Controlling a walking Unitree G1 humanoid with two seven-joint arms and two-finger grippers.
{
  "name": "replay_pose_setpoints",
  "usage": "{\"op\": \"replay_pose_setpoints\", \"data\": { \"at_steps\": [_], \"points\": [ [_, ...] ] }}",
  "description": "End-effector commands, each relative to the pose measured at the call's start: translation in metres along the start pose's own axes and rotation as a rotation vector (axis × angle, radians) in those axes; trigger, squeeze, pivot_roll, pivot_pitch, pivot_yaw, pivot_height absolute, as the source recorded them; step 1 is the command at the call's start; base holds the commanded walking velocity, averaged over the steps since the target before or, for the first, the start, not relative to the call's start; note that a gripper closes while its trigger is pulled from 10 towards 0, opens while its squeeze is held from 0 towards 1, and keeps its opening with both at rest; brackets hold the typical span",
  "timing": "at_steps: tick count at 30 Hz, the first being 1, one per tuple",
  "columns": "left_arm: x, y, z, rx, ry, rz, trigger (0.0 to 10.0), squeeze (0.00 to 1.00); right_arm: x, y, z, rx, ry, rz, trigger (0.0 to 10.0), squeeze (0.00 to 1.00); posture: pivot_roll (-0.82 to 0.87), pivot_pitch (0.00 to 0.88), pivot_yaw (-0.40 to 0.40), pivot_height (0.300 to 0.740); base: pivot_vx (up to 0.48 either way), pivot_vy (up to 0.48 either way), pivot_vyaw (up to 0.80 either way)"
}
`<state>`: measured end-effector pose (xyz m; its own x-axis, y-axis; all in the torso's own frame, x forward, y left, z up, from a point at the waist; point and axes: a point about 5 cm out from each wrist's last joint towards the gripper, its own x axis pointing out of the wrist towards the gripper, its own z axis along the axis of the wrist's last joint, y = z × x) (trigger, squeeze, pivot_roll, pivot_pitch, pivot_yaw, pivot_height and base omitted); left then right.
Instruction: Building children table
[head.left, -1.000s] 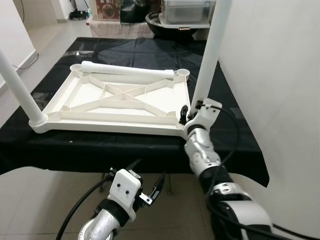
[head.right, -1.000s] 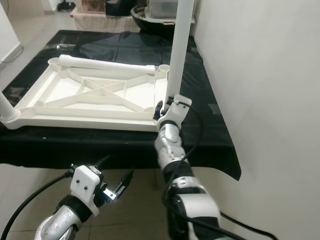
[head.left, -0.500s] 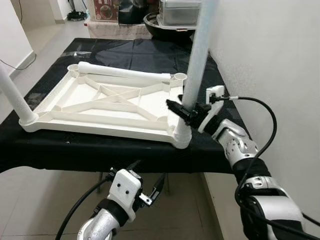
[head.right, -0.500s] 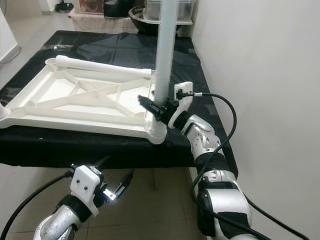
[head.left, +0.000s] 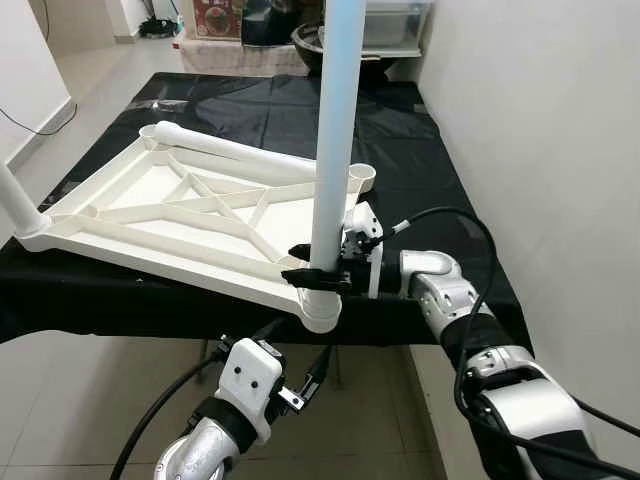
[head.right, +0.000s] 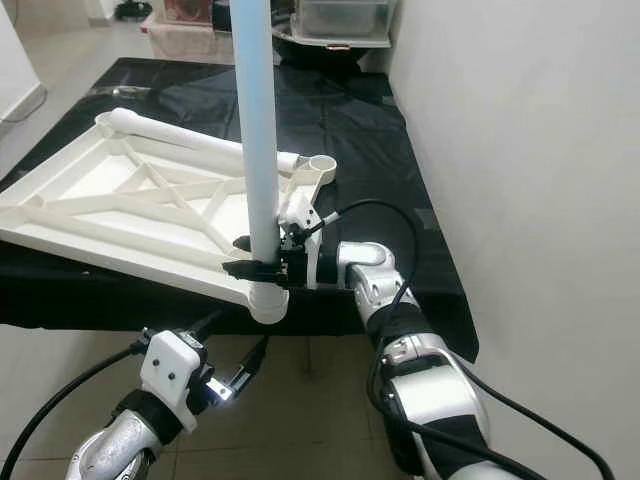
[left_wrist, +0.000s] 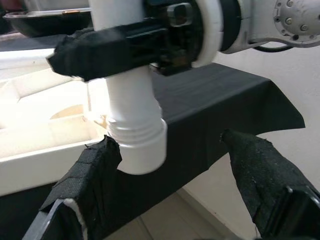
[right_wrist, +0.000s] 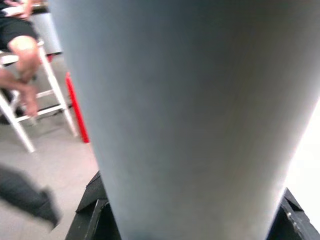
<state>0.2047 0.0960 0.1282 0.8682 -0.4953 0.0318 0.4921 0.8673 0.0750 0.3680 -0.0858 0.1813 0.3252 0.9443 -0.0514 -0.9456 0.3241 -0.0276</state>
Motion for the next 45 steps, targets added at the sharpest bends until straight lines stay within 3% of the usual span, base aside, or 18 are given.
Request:
{"op": "replay_pose_setpoints", "data": {
  "at_steps": [1, 3, 8, 9, 10, 11, 13, 16, 19, 20, 21, 23, 24, 28, 29, 36, 40, 45],
  "points": [
    [-0.002, -0.002, -0.005, 0.004, 0.023, -0.012, 10.0, 0.0, -0.004, -0.015, 0.007, 0.049, -0.06, -0.213, 0.0, 0.0, 0.15, 0.074, -0.062, 0.74, 0.0, 0.0, 0.0],
    [-0.002, -0.002, -0.006, 0.001, 0.027, -0.015, 10.0, 0.0, -0.014, -0.033, 0.008, 0.126, -0.131, -0.534, 0.0, 0.0, 0.14, 0.071, -0.057, 0.74, 0.0, 0.0, 0.0],
    [-0.002, -0.002, -0.007, -0.001, 0.03, -0.02, 10.0, 0.0, -0.026, -0.043, 0.0, 0.198, -0.151, -0.814, 0.0, 0.0, 0.14, 0.071, -0.052, 0.74, 0.0, 0.0, 0.0],
    [-0.001, -0.002, -0.007, -0.002, 0.031, -0.023, 10.0, 0.0, -0.039, -0.049, -0.011, 0.227, -0.11, -1.046, 0.0, 0.0, 0.14, 0.072, -0.05, 0.74, 0.0, 0.0, 0.0],
    [-0.001, -0.002, -0.007, -0.002, 0.031, -0.023, 10.0, 0.0, -0.039, -0.049, -0.011, 0.227, -0.11, -1.046, 0.0, 0.0, 0.14, 0.072, -0.05, 0.74, 0.0, 0.0, 0.0],
    [-0.001, -0.001, -0.007, -0.002, 0.032, -0.026, 10.0, 0.0, -0.053, -0.05, -0.021, 0.235, -0.088, -1.281, 0.0, 0.0, 0.13, 0.074, -0.047, 0.74, 0.0, 0.0, 0.0],
    [-0.001, -0.001, -0.007, -0.002, 0.034, -0.027, 10.0, 0.0, -0.06, -0.045, -0.03, 0.262, -0.1, -1.455, 0.0, 0.0, 0.13, 0.076, -0.046, 0.74, 0.0, 0.0, 0.0],
    [-0.001, -0.001, -0.007, -0.002, 0.035, -0.027, 10.0, 0.0, -0.058, -0.038, -0.037, 0.288, -0.109, -1.563, 0.0, 0.0, 0.13, 0.077, -0.046, 0.74, 0.0, 0.0, 0.0],
    [0.0, 0.0, -0.007, 0.002, 0.036, -0.024, 10.0, 0.0, -0.025, -0.018, -0.046, 0.428, -0.114, -1.645, 0.0, 0.0, 0.14, 0.083, -0.05, 0.74, 0.0, 0.0, 0.0],
    [0.0, 0.0, -0.007, 0.002, 0.036, -0.024, 10.0, 0.0, -0.025, -0.018, -0.046, 0.428, -0.114, -1.645, 0.0, 0.0, 0.14, 0.083, -0.05, 0.74, 0.0, 0.0, 0.0],
    [0.0, 0.0, -0.007, 0.003, 0.036, -0.022, 10.0, 0.0, -0.003, -0.013, -0.042, 0.464, -0.138, -1.527, 10.0, 0.0, 0.14, 0.088, -0.049, 0.74, 0.0, 0.0, 0.0],
    [0.0, 0.0, -0.007, 0.003, 0.036, -0.021, 10.0, 0.0, 0.003, -0.012, -0.039, 0.454, -0.145, -1.474, 10.0, 0.0, 0.14, 0.088, -0.049, 0.74, 0.0, 0.0, 0.0],
    [0.0, 0.0, -0.007, 0.001, 0.036, -0.021, 10.0, 0.0, 0.008, -0.012, -0.034, 0.442, -0.17, -1.416, 10.0, 1.0, 0.14, 0.089, -0.05, 0.74, 0.0, 0.0, 0.0],
    [0.0, -0.001, -0.007, -0.001, 0.037, -0.022, 10.0, 0.0, 0.009, -0.013, -0.028, 0.406, -0.202, -1.373, 10.0, 1.0, 0.13, 0.092, -0.044, 0.74, 0.0, 0.0, 0.0],
    [0.0, -0.001, -0.007, -0.003, 0.037, -0.023, 10.0, 0.0, 0.005, -0.017, -0.022, 0.38, -0.244, -1.321, 10.0, 0.0, 0.13, 0.092, -0.048, 0.74, 0.0, 0.0, 0.0],
    [0.0, -0.001, -0.007, -0.007, 0.037, -0.026, 10.0, 0.0, -0.008, -0.022, -0.009, 0.277, -0.356, -1.099, 10.0, 0.0, 0.13, 0.092, -0.048, 0.74, 0.0, 0.0, 0.0],
    [0.003, 0.0, -0.008, -0.009, 0.037, -0.03, 10.0, 0.0, -0.024, -0.015, -0.008, 0.289, -0.269, -0.438, 10.0, 0.0, 0.12, 0.085, -0.05, 0.74, 0.0, 0.0, 0.0],
    [0.003, -0.001, -0.008, -0.008, 0.037, -0.029, 10.0, 0.0, -0.025, -0.01, -0.005, 0.243, -0.199, -0.238, 10.0, 0.0, 0.12, 0.083, -0.053, 0.74, 0.0, 0.0, 0.0]
  ]
}}
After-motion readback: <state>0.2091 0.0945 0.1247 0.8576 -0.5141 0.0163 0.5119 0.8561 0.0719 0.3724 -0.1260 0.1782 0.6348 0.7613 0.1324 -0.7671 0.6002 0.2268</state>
